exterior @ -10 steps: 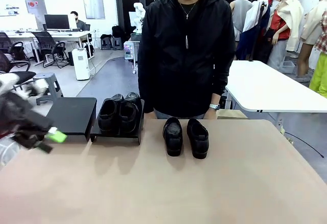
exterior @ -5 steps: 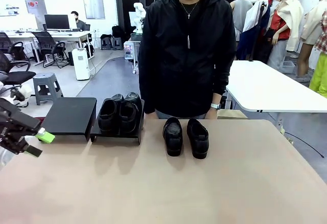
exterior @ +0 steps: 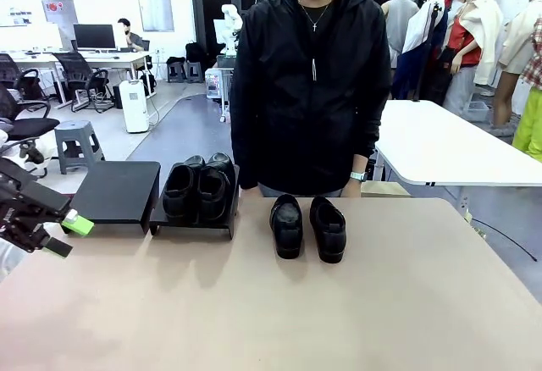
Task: Organize the shoes by placing them on the stand.
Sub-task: Pick up one Shoe and place it in the middle of the table.
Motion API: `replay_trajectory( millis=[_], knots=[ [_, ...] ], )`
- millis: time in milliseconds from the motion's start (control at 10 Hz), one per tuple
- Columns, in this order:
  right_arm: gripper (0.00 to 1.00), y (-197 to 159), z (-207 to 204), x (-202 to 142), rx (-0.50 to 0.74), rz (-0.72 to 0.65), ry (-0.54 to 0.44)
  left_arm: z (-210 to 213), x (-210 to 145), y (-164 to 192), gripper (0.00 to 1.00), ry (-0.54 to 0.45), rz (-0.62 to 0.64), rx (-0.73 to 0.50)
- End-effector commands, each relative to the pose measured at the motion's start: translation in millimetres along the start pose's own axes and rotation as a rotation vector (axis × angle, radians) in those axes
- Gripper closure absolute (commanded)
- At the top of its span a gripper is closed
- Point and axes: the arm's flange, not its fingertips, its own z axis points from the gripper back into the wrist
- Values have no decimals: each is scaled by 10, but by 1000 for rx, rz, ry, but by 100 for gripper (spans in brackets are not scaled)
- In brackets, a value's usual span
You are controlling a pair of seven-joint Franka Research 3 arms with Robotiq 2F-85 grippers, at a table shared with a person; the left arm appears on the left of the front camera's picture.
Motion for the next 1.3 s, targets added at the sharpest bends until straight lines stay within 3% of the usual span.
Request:
replay_trajectory(
  millis=[0, 400, 500, 700, 800, 1000, 1200],
  knots=[
    [0, 15, 9, -1, 15, 9, -9, 4, -18, 22, 0, -5, -11, -28],
    [0, 0, 0, 0, 0, 0, 0, 4, -18, 22, 0, -5, -11, -28],
    [0, 271, -151, 202, -92, 115, 68, 4, -18, 22, 0, -5, -11, -28],
    [0, 1011, -802, 1172, -208, 277, 256, 4, -18, 22, 0, -5, -11, -28],
    [0, 1413, -1263, 1688, -248, 294, 351, 4, -18, 22, 0, -5, -11, -28],
    [0, 2041, -2244, 2231, -402, 349, 542, 4, -18, 22, 0, -5, -11, -28],
    [0, 2421, -3035, 2322, -524, 372, 552, 4, -18, 22, 0, -5, -11, -28]
  ],
)
